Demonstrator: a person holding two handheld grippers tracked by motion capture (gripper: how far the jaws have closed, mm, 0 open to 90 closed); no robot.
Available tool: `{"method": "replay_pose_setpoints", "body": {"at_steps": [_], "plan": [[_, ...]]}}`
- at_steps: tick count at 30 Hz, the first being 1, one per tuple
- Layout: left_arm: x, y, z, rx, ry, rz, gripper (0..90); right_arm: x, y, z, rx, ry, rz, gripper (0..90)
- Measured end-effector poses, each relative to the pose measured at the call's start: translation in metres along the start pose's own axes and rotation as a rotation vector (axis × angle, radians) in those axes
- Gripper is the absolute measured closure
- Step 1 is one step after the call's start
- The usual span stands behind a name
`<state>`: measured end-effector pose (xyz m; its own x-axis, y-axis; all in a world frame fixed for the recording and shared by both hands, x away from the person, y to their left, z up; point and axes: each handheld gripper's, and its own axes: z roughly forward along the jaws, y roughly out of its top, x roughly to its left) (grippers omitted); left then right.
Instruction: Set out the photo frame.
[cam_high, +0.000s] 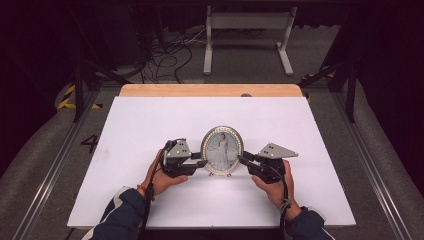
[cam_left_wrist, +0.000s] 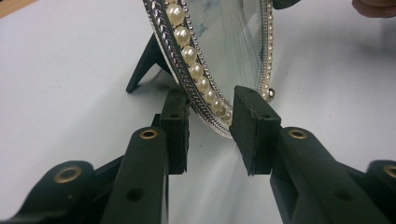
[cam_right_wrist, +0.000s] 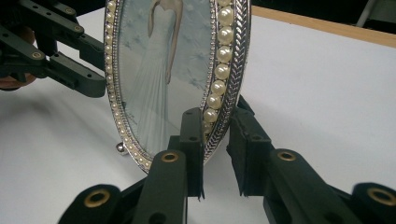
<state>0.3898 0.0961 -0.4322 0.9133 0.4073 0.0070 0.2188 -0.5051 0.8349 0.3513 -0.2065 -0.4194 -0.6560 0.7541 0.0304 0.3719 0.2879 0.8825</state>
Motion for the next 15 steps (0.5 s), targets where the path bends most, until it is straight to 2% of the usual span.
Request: {"method": "replay_pose_setpoints", "body": {"at_steps": [11,15], "plan": [[-0.0021,-0.0001,0.0009,0.003,0.016,0.015,65.3,0.0014,0.0007,0.0002,0.003,0.001,-0.013,76.0],[-0.003,0.0003,-0.0002,0.005,0.022,0.027,63.8,0.0024,0.0012,0.0001,0.009,-0.006,-0.036,75.7]]}}
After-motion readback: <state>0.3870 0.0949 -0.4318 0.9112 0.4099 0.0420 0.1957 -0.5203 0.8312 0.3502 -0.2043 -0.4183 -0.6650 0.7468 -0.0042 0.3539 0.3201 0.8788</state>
